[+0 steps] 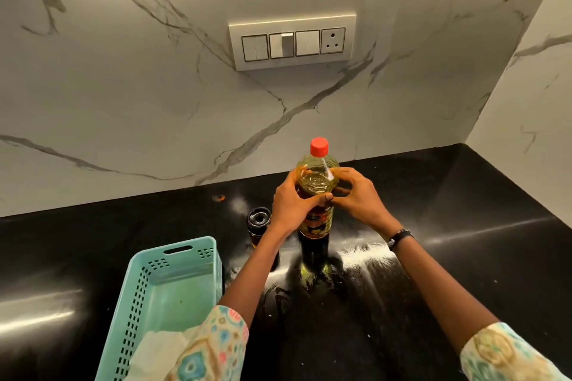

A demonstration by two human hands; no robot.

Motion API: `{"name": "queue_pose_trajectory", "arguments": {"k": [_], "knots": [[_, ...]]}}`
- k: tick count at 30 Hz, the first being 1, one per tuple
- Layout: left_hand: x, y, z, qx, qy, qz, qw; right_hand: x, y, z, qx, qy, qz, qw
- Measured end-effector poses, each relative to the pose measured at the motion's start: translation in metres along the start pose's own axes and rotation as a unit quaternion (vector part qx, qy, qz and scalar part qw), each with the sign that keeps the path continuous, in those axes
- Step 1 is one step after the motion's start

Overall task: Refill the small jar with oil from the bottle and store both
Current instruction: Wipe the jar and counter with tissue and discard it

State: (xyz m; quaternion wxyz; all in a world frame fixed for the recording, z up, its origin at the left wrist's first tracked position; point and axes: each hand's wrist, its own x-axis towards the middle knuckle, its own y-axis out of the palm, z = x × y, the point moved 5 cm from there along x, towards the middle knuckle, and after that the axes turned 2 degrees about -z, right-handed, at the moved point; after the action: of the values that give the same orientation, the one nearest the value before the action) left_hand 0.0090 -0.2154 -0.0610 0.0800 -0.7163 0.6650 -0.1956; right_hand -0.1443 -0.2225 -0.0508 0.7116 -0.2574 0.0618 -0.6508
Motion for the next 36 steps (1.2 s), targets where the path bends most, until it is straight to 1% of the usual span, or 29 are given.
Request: {"name": "queue_pose_trajectory", "arguments": {"k": [8, 12, 15, 16, 18, 21, 25, 27, 30, 33, 36], "knots": [[-0.006, 0.006, 0.011, 0.007, 0.0, -0.019, 1.0, -0.004, 0.002, -0.015, 0.035, -0.002, 0.024, 0.999], [-0.009, 0.006, 0.008, -0.008, -0.01, 0.004, 1.0, -0.01, 0.002, -0.014, 0.067, 0.003, 0.027, 0.997], [-0.017, 0.004, 0.011, -0.021, -0.013, 0.03, 0.999, -0.02, -0.001, -0.018, 0.124, 0.03, 0.001, 0.992], [-0.021, 0.002, 0.013, -0.028, -0.018, 0.026, 0.999, -0.025, -0.003, -0.021, 0.141, 0.044, -0.017, 0.989], [-0.036, -0.003, 0.018, -0.05, -0.04, -0.007, 0.998, -0.039, -0.011, -0.025, 0.155, 0.067, -0.06, 0.984], [-0.073, -0.013, 0.023, -0.076, -0.05, -0.066, 0.994, -0.065, -0.018, -0.03, 0.204, 0.097, -0.099, 0.969], [-0.147, -0.015, 0.03, -0.071, -0.045, -0.057, 0.995, -0.108, -0.02, -0.036, 0.252, 0.139, -0.111, 0.951], [-0.188, -0.016, 0.042, -0.061, -0.059, -0.055, 0.995, -0.133, -0.019, -0.037, 0.238, 0.15, -0.105, 0.954], [-0.243, -0.023, 0.067, -0.036, -0.093, -0.073, 0.992, -0.174, -0.016, -0.041, 0.207, 0.164, -0.09, 0.96], [-0.282, -0.033, 0.084, -0.024, -0.111, -0.103, 0.988, -0.21, -0.009, -0.048, 0.193, 0.181, -0.058, 0.963], [-0.306, -0.04, 0.091, -0.019, -0.115, -0.132, 0.984, -0.236, -0.003, -0.058, 0.199, 0.206, -0.043, 0.957]]}}
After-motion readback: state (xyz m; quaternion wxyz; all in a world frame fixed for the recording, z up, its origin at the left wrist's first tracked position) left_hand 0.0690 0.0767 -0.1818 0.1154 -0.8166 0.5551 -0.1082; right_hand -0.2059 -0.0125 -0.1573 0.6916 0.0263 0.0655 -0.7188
